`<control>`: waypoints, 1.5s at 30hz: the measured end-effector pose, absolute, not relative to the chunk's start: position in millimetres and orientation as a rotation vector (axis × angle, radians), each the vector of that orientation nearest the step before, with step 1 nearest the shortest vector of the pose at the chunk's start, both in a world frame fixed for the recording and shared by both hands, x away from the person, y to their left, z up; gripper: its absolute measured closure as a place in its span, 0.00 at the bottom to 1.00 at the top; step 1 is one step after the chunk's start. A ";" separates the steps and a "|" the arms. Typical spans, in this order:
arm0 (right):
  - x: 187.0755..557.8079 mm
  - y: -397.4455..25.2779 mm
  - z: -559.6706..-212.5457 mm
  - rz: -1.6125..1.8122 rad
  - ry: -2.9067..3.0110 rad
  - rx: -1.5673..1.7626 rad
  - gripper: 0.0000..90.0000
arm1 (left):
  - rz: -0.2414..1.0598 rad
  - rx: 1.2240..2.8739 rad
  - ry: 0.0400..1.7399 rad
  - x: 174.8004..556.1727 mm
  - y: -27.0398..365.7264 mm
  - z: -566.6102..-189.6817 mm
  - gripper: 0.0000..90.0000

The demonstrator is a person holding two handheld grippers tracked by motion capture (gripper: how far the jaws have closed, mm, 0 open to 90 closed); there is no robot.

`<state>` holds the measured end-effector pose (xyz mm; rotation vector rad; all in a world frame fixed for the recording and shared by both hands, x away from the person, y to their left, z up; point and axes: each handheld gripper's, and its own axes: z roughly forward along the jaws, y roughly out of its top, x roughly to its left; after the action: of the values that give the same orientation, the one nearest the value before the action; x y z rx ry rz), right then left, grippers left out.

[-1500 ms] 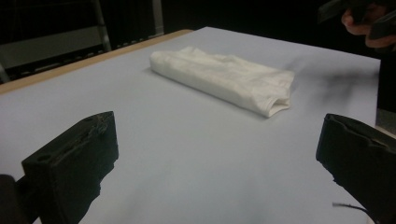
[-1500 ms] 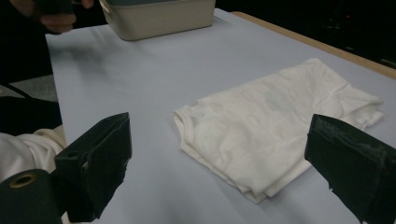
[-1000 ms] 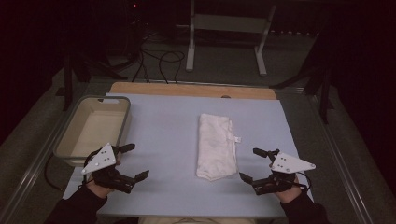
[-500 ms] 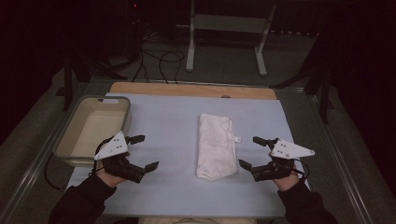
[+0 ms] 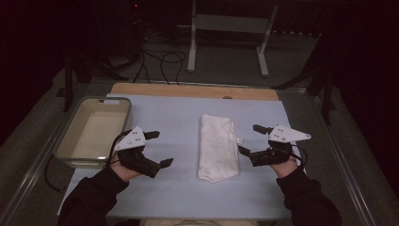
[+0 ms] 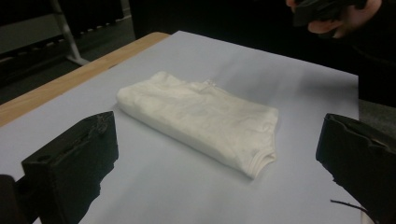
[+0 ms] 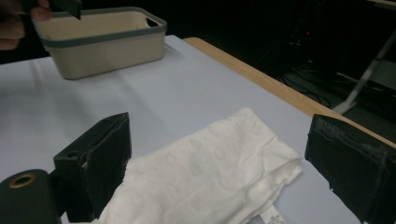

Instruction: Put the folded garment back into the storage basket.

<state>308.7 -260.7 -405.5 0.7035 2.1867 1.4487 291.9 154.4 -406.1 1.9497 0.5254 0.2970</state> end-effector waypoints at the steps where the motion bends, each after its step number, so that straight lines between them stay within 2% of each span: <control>1: 311.0 -259.7 -405.6 1.452 2.187 0.708 0.08 | 0.293 1.949 0.521 293.4 151.8 -405.9 0.00; 14: 340.6 -249.5 -418.1 1.430 2.193 0.772 0.08 | 0.262 1.964 0.513 309.6 118.1 -415.1 0.00; 28: 370.9 -238.1 -446.5 1.410 2.244 0.864 0.08 | 0.218 2.000 0.516 317.2 77.3 -437.5 0.00; 45: 398.2 -230.3 -485.8 1.294 2.302 0.955 0.08 | 0.163 2.095 0.639 335.6 46.1 -480.6 0.00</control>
<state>398.2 -230.3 -485.8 0.9549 2.3018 1.2936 335.6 46.1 -480.6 2.0946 0.6390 0.1630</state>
